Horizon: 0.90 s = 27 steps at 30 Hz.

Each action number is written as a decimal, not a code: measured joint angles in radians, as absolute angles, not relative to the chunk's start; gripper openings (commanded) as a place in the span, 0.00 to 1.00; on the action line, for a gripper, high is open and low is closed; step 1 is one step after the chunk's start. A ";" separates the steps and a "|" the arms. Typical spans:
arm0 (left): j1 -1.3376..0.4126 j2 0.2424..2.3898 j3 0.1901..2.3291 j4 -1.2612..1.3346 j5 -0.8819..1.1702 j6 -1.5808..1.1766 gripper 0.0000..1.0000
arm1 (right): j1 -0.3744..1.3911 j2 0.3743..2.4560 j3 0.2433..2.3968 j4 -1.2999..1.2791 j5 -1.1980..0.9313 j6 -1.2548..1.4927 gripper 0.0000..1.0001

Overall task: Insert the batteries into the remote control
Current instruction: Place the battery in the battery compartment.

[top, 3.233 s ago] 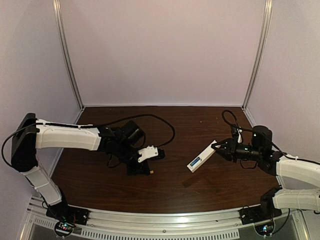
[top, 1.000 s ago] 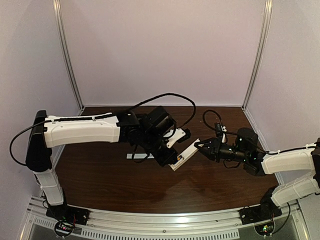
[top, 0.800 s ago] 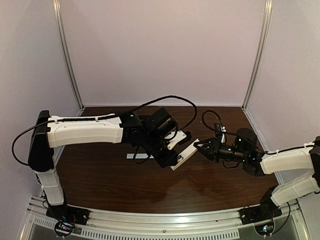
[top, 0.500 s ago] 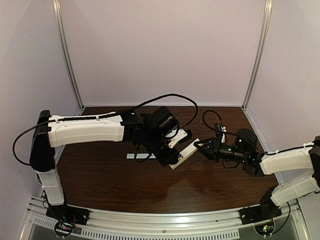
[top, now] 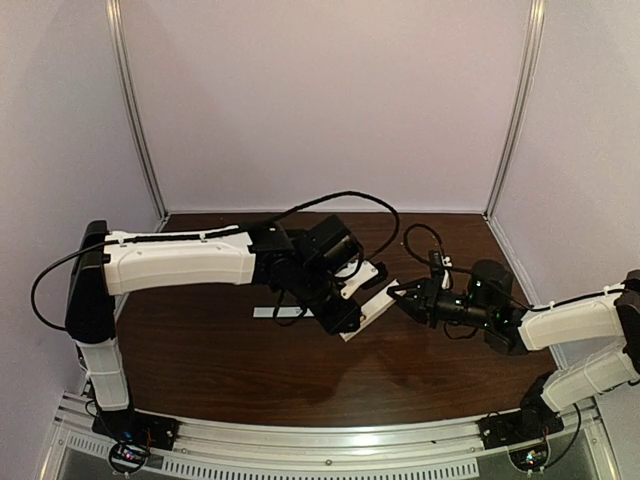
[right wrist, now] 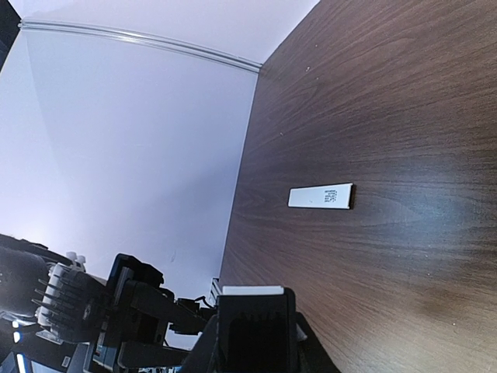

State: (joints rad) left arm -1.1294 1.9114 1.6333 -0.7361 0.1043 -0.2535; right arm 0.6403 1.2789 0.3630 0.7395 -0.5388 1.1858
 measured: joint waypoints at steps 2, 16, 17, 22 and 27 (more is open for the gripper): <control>-1.131 1.912 1.634 -0.736 0.104 -0.253 0.23 | 0.640 1.279 0.361 0.741 -0.537 1.186 0.00; -1.136 1.914 1.646 -0.744 0.082 -0.253 0.43 | 0.641 1.279 0.355 0.752 -0.529 1.187 0.00; -1.136 1.914 1.646 -0.745 0.078 -0.253 0.44 | 0.641 1.279 0.355 0.752 -0.529 1.188 0.00; -1.132 1.914 1.648 -0.751 0.044 -0.253 0.47 | 0.644 1.279 0.353 0.762 -0.540 1.205 0.00; -1.125 1.911 1.648 -0.750 0.037 -0.253 0.51 | 0.644 1.279 0.351 0.783 -0.543 1.224 0.00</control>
State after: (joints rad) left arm -1.1248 1.9114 1.6478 -0.7498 0.0372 -0.2531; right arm 0.6437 1.2789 0.3508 0.7830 -0.5426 1.2236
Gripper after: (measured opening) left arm 0.479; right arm 0.251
